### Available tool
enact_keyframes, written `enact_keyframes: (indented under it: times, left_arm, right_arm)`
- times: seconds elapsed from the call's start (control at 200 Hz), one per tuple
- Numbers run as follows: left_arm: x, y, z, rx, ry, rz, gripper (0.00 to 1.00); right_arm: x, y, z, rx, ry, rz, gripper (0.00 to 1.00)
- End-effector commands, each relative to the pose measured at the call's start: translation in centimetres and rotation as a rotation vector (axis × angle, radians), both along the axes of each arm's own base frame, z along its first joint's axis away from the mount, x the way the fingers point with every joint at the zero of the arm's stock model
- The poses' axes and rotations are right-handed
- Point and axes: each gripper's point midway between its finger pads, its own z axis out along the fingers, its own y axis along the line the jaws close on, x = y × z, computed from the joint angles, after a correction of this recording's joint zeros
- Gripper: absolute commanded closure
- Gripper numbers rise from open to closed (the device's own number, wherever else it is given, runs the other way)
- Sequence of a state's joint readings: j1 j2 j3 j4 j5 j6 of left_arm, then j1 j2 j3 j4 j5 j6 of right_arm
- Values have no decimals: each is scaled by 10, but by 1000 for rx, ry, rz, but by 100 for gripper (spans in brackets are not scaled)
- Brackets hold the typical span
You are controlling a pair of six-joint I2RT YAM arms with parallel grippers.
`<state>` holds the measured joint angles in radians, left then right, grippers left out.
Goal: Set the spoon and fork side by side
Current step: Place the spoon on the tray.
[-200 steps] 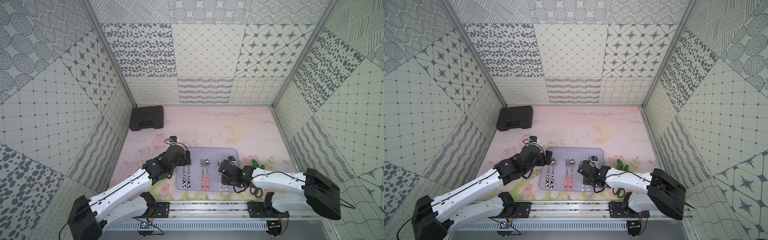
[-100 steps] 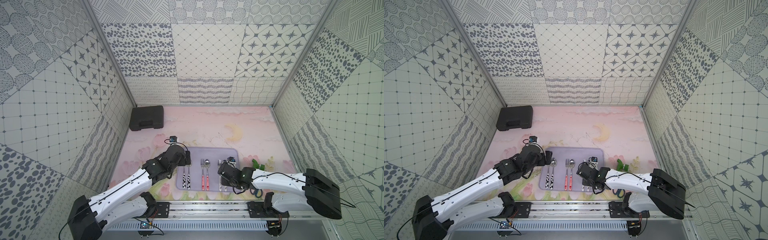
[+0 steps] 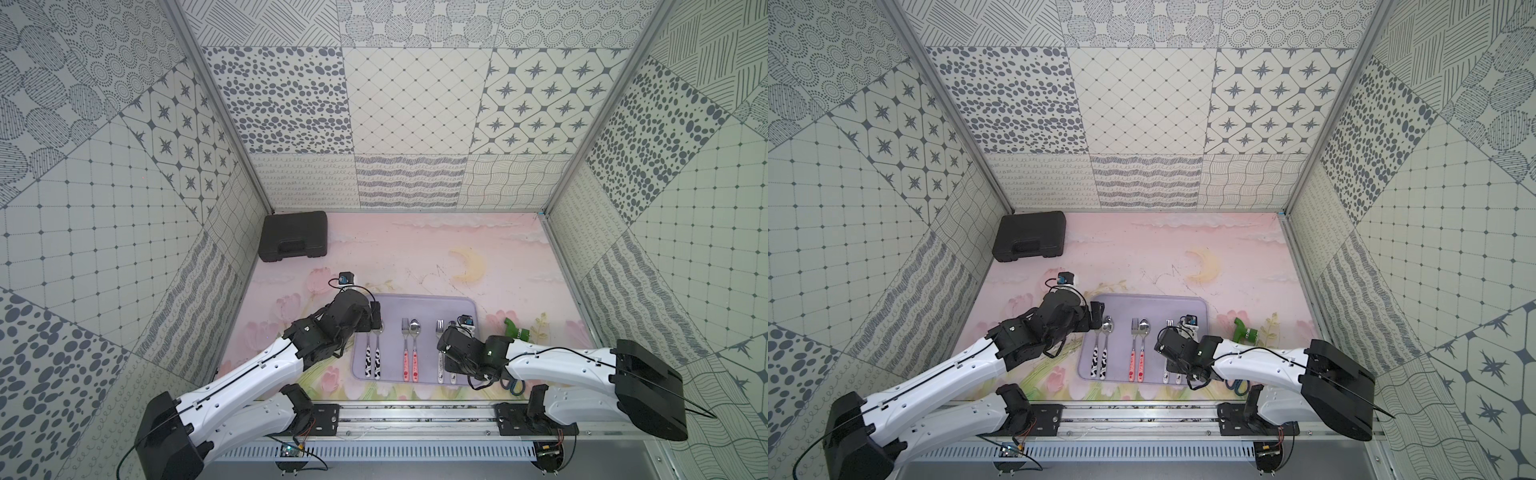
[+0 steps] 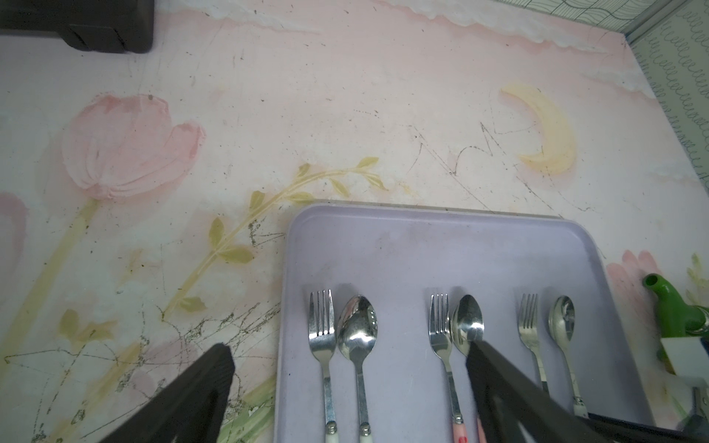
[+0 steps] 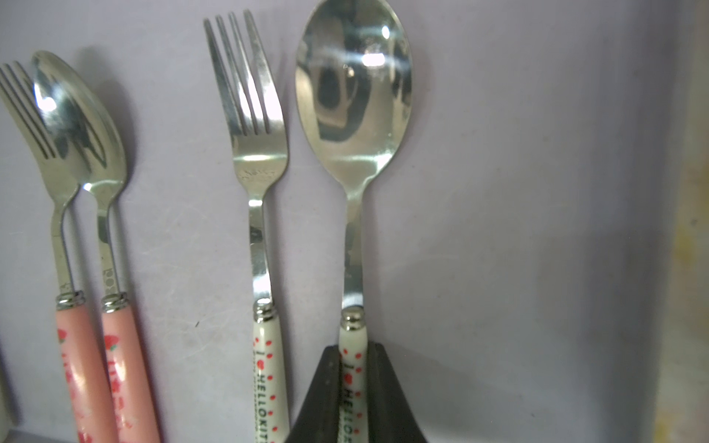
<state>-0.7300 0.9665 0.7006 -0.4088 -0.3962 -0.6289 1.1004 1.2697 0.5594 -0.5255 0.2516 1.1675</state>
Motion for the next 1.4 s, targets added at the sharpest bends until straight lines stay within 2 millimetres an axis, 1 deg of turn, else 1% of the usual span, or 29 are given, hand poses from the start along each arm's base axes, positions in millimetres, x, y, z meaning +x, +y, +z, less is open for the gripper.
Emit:
enact_keyframes:
  times: [0.0, 0.615, 0.85, 1.146, 1.216, 1.281, 1.351, 1.396]
  left_arm:
    - [2, -1, 4, -20, -18, 4, 1]
    - [2, -1, 3, -23, -17, 4, 1]
    - [2, -1, 4, -23, -20, 5, 1]
    - [2, -1, 4, -22, -19, 5, 1]
    - [2, -1, 4, -23, -19, 5, 1]
    - [2, -1, 4, -23, -20, 5, 1]
    - [2, -1, 4, -23, -20, 5, 1]
    - [2, -1, 4, -24, -20, 5, 1]
  right_arm:
    - [-3, -3, 1, -8, -4, 5, 85]
    - [0, 8, 3, 3, -1, 20, 85]
    - [1, 13, 1, 12, 2, 19, 85]
    - [0, 11, -1, 8, 8, 13, 84]
    - [0, 11, -1, 9, 8, 10, 81]
    - [0, 11, -1, 7, 9, 12, 74]
    - [1, 11, -1, 7, 6, 14, 65]
    - [1, 12, 0, 9, 5, 13, 63]
